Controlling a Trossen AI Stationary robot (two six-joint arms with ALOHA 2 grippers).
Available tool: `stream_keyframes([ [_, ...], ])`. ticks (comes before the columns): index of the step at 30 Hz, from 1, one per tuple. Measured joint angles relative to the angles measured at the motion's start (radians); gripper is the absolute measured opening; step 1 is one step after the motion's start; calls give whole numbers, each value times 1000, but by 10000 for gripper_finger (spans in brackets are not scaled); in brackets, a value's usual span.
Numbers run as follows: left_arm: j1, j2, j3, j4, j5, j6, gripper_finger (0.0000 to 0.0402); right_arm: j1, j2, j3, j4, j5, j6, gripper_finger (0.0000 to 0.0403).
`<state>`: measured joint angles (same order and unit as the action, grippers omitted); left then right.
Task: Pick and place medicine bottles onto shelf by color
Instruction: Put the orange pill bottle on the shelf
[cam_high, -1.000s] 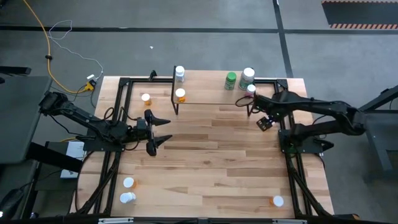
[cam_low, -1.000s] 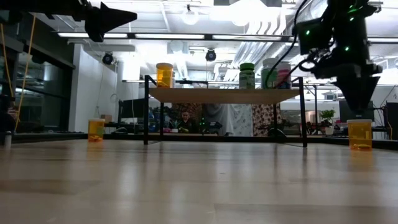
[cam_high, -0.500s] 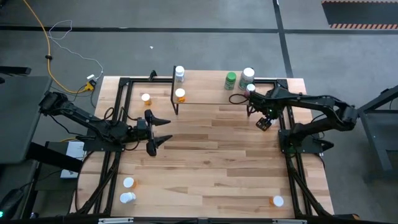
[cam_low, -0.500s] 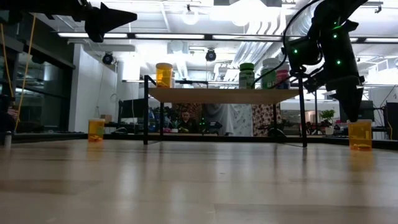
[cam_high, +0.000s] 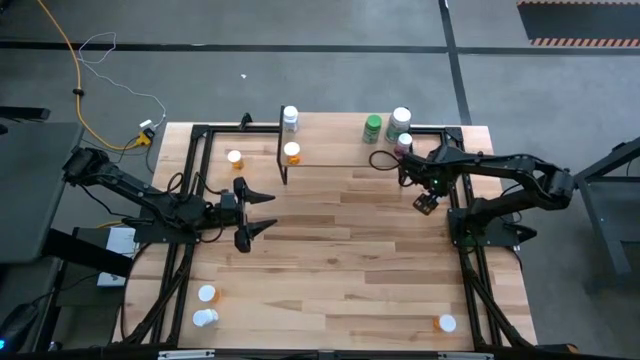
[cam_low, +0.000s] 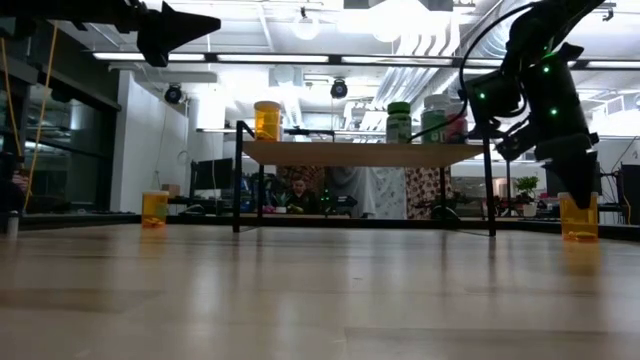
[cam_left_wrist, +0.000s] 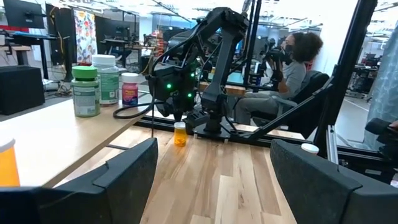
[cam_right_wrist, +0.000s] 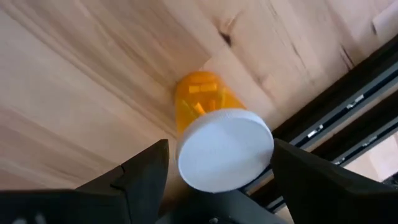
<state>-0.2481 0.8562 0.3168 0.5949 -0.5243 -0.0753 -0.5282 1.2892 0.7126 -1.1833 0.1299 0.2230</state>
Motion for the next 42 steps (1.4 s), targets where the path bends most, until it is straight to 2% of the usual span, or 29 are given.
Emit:
stream_keyframes([
  [6,0,0,0,0,0,0,301,0,0,0,7,9,-1,251],
  [14,0,0,0,0,-3,0,301,0,-1,1,6,15,4,177],
  [17,0,0,0,0,-3,0,301,0,-1,1,6,15,4,178],
  [23,0,0,0,0,-3,0,301,1,-1,0,-14,6,3,212],
  [32,0,0,0,0,-3,0,301,26,-36,0,-34,-34,13,181],
  [42,0,0,0,1,-3,0,301,87,-122,5,-101,-67,69,194],
])
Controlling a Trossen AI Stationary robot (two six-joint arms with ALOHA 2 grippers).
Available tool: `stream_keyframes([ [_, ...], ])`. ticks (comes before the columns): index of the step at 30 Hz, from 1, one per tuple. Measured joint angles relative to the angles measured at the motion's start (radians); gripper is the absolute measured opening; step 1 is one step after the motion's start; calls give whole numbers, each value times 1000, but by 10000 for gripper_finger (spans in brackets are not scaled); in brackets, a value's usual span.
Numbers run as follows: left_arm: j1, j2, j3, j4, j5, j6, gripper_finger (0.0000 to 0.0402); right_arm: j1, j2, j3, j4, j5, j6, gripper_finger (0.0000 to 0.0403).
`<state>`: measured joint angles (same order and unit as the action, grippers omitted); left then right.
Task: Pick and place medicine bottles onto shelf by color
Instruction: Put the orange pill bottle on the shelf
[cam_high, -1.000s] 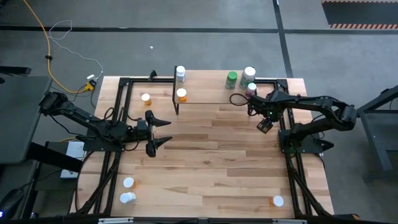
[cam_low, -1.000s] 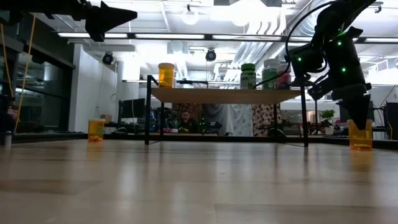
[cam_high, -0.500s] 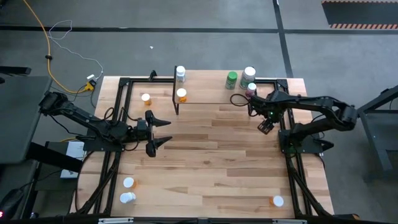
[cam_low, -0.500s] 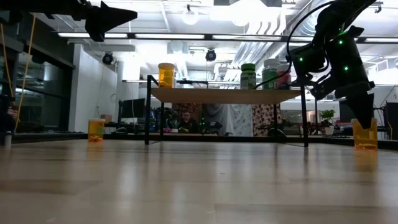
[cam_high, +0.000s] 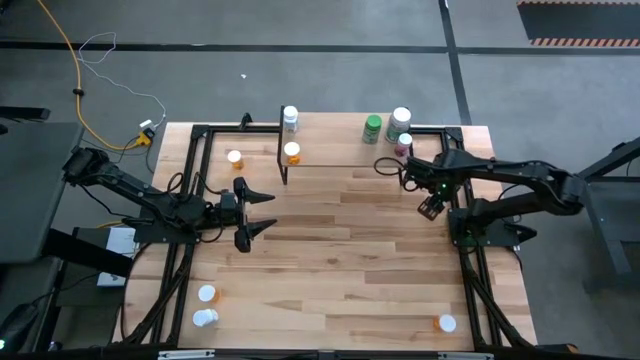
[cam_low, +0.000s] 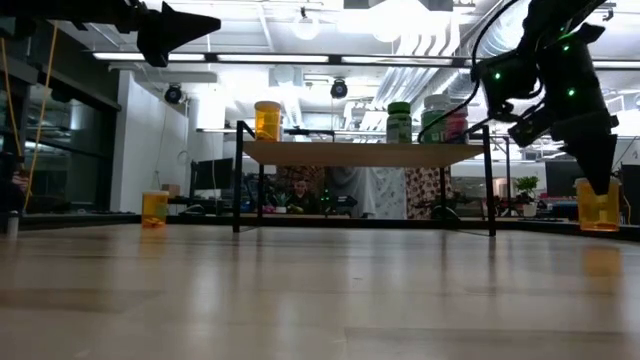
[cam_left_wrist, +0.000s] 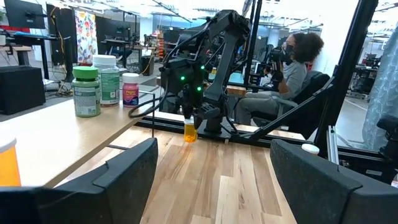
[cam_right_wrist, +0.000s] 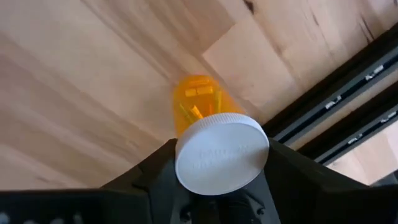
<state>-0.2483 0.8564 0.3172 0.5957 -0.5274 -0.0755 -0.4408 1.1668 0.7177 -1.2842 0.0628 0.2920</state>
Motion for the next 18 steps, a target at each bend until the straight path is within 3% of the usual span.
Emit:
stream_keyframes([
  [6,0,0,0,0,0,0,301,60,-29,84,-5,-71,24,195],
  [13,0,0,0,0,0,0,301,201,-29,189,19,-287,114,196],
  [18,0,0,0,0,0,0,301,339,-28,269,159,-302,156,196],
])
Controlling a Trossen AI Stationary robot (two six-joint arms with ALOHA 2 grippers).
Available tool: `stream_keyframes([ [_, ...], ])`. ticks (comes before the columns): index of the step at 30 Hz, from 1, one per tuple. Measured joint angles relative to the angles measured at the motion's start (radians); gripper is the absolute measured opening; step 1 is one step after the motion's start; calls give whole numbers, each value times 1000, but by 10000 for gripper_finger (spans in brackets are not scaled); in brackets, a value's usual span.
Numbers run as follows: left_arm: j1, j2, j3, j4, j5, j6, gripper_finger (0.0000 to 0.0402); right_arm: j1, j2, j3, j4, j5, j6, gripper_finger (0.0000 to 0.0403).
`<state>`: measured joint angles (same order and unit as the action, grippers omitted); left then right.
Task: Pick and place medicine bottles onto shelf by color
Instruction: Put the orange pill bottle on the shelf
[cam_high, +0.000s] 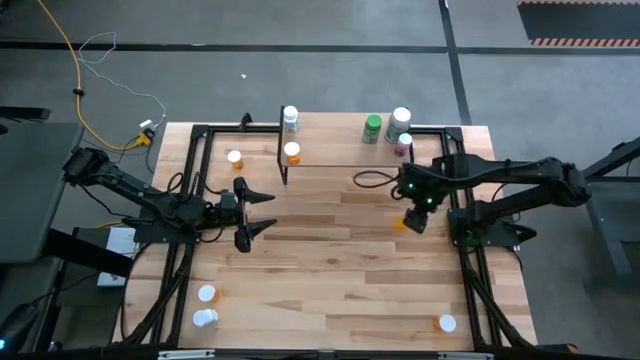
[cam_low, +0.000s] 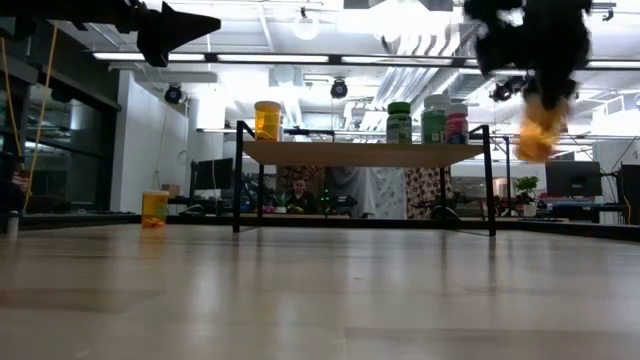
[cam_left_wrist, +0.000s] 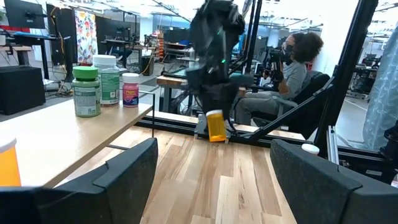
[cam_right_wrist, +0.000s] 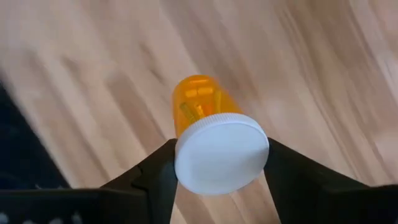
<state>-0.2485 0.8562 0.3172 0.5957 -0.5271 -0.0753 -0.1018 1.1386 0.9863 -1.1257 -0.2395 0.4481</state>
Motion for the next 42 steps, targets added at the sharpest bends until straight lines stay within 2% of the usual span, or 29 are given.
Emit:
stream_keyframes([
  [3,0,0,0,0,0,0,301,68,21,84,102,42,-1,196],
  [6,0,0,0,0,0,0,301,110,82,224,87,151,-10,196],
  [11,0,0,0,1,0,0,301,122,252,507,-66,331,-74,196],
  [15,0,0,0,1,0,0,301,85,413,732,-187,446,-117,196],
  [18,0,0,0,1,0,0,301,43,526,870,-207,476,-165,196],
  [25,0,0,0,1,0,0,301,-56,771,1138,-222,474,-264,196],
  [34,0,0,0,1,0,8,301,-137,989,1353,-328,475,-292,196],
  [42,0,0,0,0,0,8,301,-182,1017,1342,-402,525,-256,196],
])
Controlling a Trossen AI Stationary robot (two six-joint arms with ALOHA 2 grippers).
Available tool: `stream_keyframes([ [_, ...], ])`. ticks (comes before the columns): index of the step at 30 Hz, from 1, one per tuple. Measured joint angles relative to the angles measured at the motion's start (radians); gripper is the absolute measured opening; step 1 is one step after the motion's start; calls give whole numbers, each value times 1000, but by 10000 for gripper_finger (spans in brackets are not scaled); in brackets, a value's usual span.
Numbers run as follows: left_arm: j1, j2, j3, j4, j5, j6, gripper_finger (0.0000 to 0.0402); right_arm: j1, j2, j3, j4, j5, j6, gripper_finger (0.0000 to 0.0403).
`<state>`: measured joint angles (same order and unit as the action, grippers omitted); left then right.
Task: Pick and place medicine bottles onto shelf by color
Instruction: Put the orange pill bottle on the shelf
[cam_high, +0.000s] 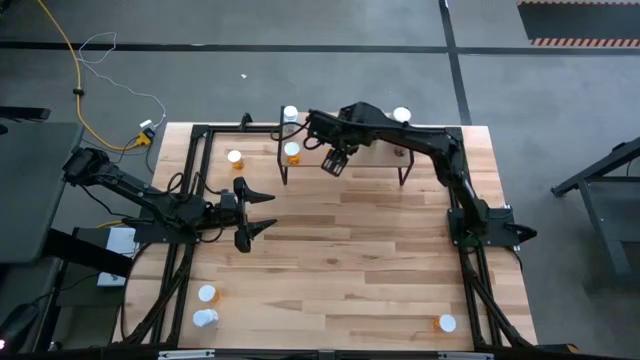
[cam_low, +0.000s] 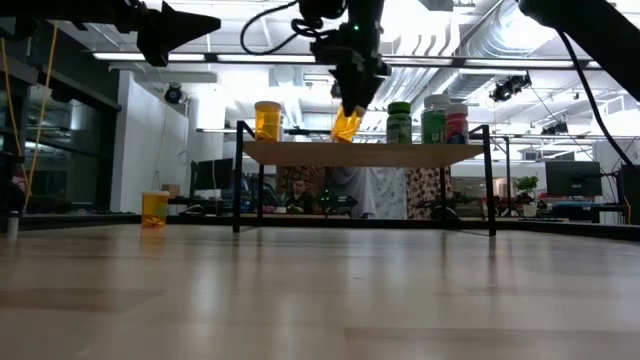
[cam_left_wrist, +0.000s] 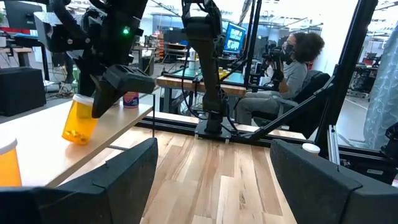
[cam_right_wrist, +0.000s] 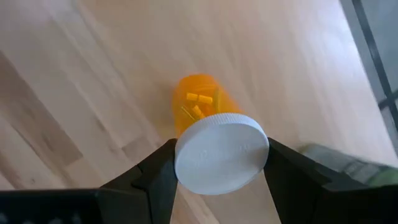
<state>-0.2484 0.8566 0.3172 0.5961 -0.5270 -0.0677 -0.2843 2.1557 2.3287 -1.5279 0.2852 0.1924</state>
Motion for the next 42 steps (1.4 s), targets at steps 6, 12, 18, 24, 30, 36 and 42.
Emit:
stream_keyframes([
  [6,0,0,0,0,0,0,301,-13,-1,-1,-9,0,-15,200],
  [12,0,0,0,0,0,-7,301,-12,-1,-2,-9,-1,-26,215],
  [18,0,0,0,0,0,-7,301,-12,1,-4,-1,-7,-44,221],
  [24,0,0,0,0,0,-7,301,-12,1,-4,-1,-15,-88,221],
  [30,0,0,0,0,0,-7,301,-12,1,-4,-1,-14,-88,222],
  [36,0,0,0,0,0,-7,301,-12,1,-4,2,-12,-89,222],
  [42,0,0,0,0,0,-7,301,-21,-1,3,-1,-12,-106,222],
])
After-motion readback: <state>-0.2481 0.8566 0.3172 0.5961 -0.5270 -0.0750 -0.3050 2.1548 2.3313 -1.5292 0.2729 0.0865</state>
